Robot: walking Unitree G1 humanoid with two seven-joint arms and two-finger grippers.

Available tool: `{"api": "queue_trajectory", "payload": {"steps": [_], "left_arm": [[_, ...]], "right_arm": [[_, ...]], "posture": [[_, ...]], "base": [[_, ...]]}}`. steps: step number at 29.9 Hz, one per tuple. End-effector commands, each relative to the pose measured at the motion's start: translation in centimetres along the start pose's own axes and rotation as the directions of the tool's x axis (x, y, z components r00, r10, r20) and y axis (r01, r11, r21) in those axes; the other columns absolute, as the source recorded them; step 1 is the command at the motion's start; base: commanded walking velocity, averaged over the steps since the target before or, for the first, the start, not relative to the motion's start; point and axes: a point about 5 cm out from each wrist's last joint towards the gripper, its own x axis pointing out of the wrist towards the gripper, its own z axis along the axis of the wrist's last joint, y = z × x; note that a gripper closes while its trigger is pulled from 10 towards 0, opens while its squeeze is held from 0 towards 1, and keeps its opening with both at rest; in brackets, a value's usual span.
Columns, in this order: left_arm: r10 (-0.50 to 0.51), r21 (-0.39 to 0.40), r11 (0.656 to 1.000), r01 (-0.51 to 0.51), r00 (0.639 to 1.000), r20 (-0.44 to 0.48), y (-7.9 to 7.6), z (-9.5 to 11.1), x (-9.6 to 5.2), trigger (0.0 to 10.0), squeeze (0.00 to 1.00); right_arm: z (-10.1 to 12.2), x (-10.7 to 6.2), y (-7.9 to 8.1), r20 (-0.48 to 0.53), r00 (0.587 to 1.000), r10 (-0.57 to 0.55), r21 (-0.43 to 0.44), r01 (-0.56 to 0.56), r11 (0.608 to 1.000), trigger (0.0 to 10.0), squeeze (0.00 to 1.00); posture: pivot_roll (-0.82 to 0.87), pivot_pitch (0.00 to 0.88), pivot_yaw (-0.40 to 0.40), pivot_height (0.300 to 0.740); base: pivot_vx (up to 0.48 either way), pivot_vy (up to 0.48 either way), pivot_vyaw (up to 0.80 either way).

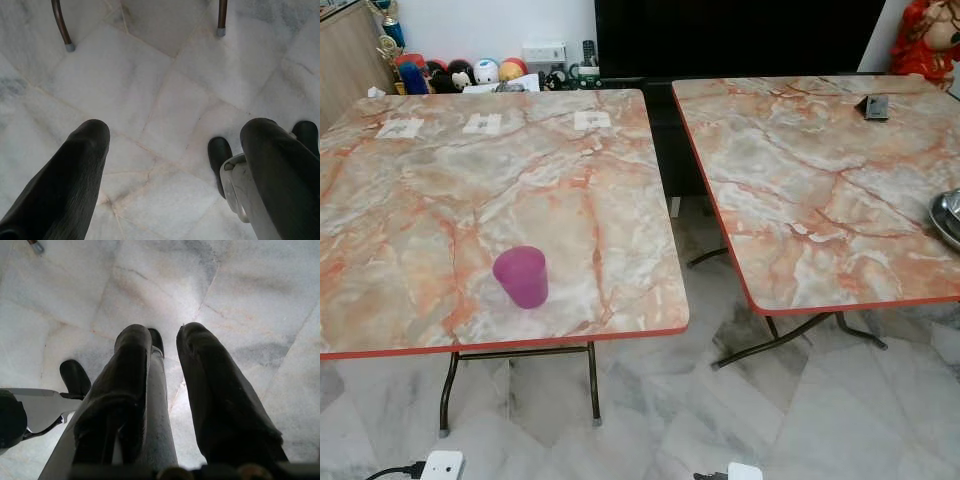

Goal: Setting the table

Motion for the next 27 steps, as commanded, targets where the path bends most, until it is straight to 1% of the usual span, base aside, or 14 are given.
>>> {"api": "queue_trajectory", "payload": {"steps": [1, 2, 3, 17, 21, 27], "left_arm": [[0.0, 0.002, 1.0, 0.0, 1.0, -0.016, 0.1, -0.6, -0.2, 10.0, 0.0], [-0.002, 0.004, 1.0, 0.002, 1.0, -0.017, 0.1, -0.6, -0.2, 10.0, 0.0], [-0.004, 0.004, 1.0, 0.004, 1.0, -0.017, 0.1, -0.6, -0.2, 10.0, 0.0], [-0.003, 0.007, 1.0, 0.003, 1.0, -0.018, 0.2, -0.7, -0.2, 10.0, 0.0], [-0.003, 0.007, 1.0, 0.003, 1.0, -0.017, 0.2, -0.7, -0.2, 10.0, 0.0], [-0.002, 0.006, 1.0, 0.002, 1.0, -0.017, 0.2, -0.7, -0.2, 10.0, 0.0]], "right_arm": [[-0.6, -0.1, -0.4, -0.014, 1.0, -0.01, 0.018, 0.01, 1.0, 10.0, 0.0], [-0.6, -0.2, -1.1, -0.006, 1.0, -0.013, 0.026, 0.013, 1.0, 10.0, 0.0], [-0.6, -0.2, -1.5, -0.003, 1.0, -0.015, 0.028, 0.015, 0.999, 10.0, 0.0], [-0.9, -0.3, -2.7, -0.013, 0.999, -0.035, 0.036, 0.035, 0.999, 10.0, 0.0], [-0.6, -0.2, -3.1, -0.016, 0.999, -0.041, 0.037, 0.042, 0.998, 10.0, 0.0], [-0.7, -0.2, -3.0, -0.019, 0.999, -0.039, 0.04, 0.039, 0.998, 10.0, 0.0]], "posture": [[0.0, 0.106, 0.026, 0.74], [0.0, 0.1, 0.026, 0.74], [0.0, 0.1, 0.027, 0.74], [0.0, 0.087, 0.03, 0.74], [0.0, 0.085, 0.031, 0.74], [0.0, 0.083, 0.031, 0.74]], "base": [[0.0, 0.0, 0.0], [0.0, 0.0, 0.0], [0.0, 0.0, 0.0], [0.0, 0.0, 0.0], [0.0, 0.0, 0.0], [0.0, 0.0, 0.0]]}}
